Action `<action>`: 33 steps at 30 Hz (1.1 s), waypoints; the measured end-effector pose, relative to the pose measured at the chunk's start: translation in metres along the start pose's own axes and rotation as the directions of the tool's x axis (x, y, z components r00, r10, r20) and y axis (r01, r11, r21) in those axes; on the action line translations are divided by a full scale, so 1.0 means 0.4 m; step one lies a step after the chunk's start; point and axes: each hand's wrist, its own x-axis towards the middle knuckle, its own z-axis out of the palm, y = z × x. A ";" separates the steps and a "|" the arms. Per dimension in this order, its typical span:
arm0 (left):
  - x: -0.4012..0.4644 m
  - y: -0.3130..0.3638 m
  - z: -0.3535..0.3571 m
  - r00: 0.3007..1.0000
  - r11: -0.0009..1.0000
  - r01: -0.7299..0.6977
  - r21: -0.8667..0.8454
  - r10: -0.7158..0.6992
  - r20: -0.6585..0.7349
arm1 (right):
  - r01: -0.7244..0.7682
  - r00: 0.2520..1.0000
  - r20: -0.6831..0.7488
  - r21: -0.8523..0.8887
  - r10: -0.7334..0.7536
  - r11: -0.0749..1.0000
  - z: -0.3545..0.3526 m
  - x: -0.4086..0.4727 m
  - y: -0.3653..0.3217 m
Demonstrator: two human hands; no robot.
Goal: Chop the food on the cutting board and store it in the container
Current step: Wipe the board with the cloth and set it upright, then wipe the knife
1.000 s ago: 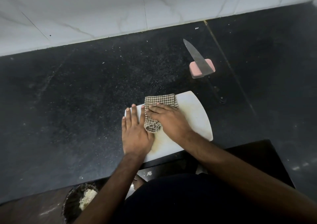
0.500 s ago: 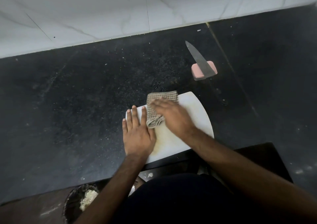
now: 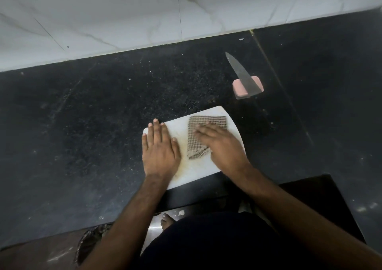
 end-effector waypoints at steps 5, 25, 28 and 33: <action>-0.035 0.050 0.027 0.990 0.984 -0.136 -0.119 0.140 0.029 | 0.041 0.995 0.093 0.034 -0.044 0.999 0.045 -0.054 -0.012; -0.020 0.028 0.028 0.985 0.986 -0.157 -0.064 0.161 0.068 | -0.124 0.992 0.015 -0.086 0.126 0.989 0.022 -0.125 0.054; -0.020 0.025 0.027 0.984 0.985 -0.162 -0.059 0.166 0.070 | -0.282 0.958 0.020 -0.114 0.286 0.952 -0.005 -0.095 0.082; -0.022 0.026 0.029 0.983 0.984 -0.169 -0.063 0.173 0.057 | -0.113 0.993 0.027 -0.004 0.113 0.994 -0.009 -0.076 0.024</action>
